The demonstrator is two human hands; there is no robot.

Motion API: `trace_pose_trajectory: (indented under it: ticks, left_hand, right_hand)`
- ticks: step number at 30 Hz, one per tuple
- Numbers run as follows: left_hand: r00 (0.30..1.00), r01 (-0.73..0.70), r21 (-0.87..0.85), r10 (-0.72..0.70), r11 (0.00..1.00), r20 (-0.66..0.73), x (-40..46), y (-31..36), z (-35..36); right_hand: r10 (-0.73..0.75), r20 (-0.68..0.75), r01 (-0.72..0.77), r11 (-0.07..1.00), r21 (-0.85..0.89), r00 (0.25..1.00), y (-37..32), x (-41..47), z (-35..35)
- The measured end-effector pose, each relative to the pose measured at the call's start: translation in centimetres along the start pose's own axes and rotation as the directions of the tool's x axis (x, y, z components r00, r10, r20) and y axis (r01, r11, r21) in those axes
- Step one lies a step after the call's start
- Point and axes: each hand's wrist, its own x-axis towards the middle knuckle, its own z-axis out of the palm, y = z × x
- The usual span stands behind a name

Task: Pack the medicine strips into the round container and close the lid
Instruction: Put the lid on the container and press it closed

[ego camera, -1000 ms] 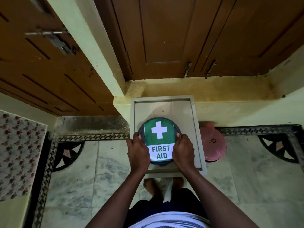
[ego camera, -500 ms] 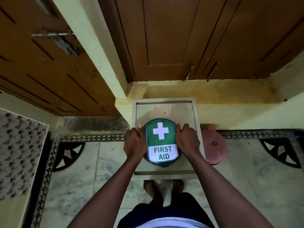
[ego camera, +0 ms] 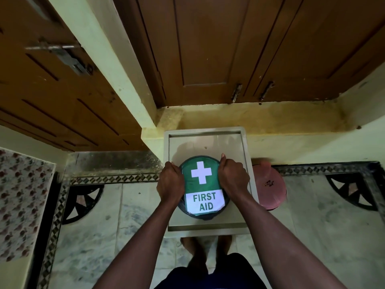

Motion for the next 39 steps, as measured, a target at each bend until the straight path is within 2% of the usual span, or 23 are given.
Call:
trace_pose_trajectory:
  ticks: [7,10,12,15,16,19,21,23,28,34,39]
  left_hand:
    - [0.999,0.009,-0.073,-0.012,0.997,-0.046,-1.4,-0.9,-0.6]
    - [1.000,0.029,-0.130,-0.028,0.991,0.009,-3.4,-2.3,-0.8]
    - [0.995,0.072,-0.233,-0.056,0.970,0.078,-4.7,-3.5,-0.9]
    - [0.970,0.165,-0.417,-0.069,0.894,0.235,-6.4,-5.8,-0.7]
    - [0.955,0.206,-0.471,-0.072,0.858,0.288,-7.0,-6.5,-0.6]
    - [0.919,0.316,-0.616,-0.071,0.722,0.388,-8.2,-7.0,-0.6]
    - [0.910,0.337,-0.683,-0.038,0.649,0.413,-8.7,-6.3,-1.2]
    - [0.904,0.339,-0.710,-0.005,0.617,0.427,-8.9,-5.6,-1.6]
    - [0.899,0.337,-0.721,0.020,0.605,0.436,-9.0,-5.4,-2.0]
    - [0.909,0.271,-0.722,0.077,0.637,0.410,-7.9,-3.8,-1.9]
    - [0.894,0.223,-0.711,0.150,0.666,0.421,-6.0,-1.3,-1.7]
  right_hand:
    - [0.007,0.088,-0.010,0.999,0.037,0.996,1.7,-1.9,-0.5]
    - [-0.039,0.235,-0.008,0.980,0.199,0.971,3.9,-3.9,-0.4]
    - [-0.023,0.320,-0.115,0.907,0.405,0.947,5.4,-5.0,-0.7]
    - [0.024,0.452,-0.353,0.662,0.661,0.892,7.0,-6.7,-1.5]
    - [0.009,0.461,-0.364,0.628,0.688,0.887,7.2,-7.2,-1.7]
    - [-0.037,0.453,-0.337,0.615,0.713,0.891,7.2,-7.7,-1.6]
    - [-0.035,0.449,-0.340,0.600,0.724,0.893,7.1,-7.6,-1.5]
    - [-0.041,0.430,-0.317,0.612,0.724,0.902,7.0,-7.5,-1.5]
    - [-0.097,0.387,-0.244,0.632,0.736,0.917,6.7,-7.6,-1.6]
    - [-0.095,0.318,-0.189,0.634,0.750,0.943,7.1,-6.5,-2.3]
    - [-0.069,0.350,-0.239,0.607,0.758,0.934,6.7,-4.5,-3.5]
